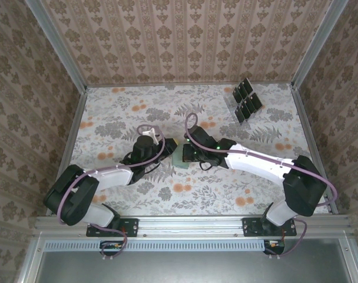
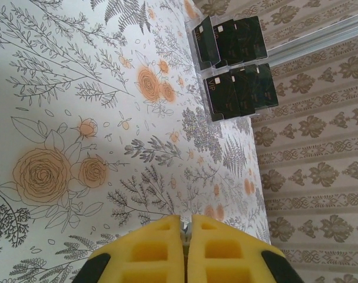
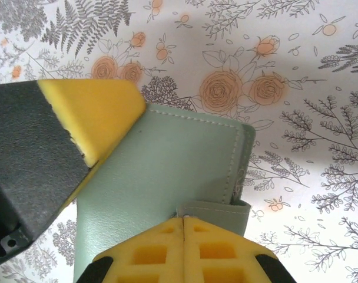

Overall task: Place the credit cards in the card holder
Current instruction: Open the button on the card holder, then place the card holder at the center of the table.

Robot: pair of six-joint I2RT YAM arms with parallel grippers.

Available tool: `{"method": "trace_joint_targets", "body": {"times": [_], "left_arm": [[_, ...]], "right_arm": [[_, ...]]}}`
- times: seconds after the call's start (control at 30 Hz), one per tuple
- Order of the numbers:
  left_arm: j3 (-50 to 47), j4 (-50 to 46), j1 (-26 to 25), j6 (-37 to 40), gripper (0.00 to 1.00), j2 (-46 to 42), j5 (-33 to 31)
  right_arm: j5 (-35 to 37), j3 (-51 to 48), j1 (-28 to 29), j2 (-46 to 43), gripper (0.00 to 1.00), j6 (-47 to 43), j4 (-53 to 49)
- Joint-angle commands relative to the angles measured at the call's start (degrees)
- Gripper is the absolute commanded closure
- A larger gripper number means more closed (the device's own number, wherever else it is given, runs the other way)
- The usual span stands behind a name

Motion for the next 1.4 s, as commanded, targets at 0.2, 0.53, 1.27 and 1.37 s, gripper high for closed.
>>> {"method": "trace_joint_targets", "body": {"times": [0.2, 0.53, 1.27, 1.37], "left_arm": [[-0.3, 2.3, 0.4, 4.1, 1.00, -2.4, -0.9], [0.0, 2.6, 0.1, 4.4, 1.00, -3.2, -0.8], [0.8, -0.2, -2.1, 5.5, 1.00, -5.8, -3.8], [0.9, -0.4, -2.0, 5.8, 1.00, -5.9, -4.4]], "right_arm": [[-3.0, -6.6, -5.3, -6.0, 0.75, 2.8, 3.3], [-5.1, -10.5, -6.1, -10.2, 0.42, 5.9, 5.6], [-12.3, -13.0, -7.5, -0.2, 0.63, 9.0, 15.8], [-13.3, -13.4, -7.5, 0.4, 0.80, 9.1, 16.8]]}}
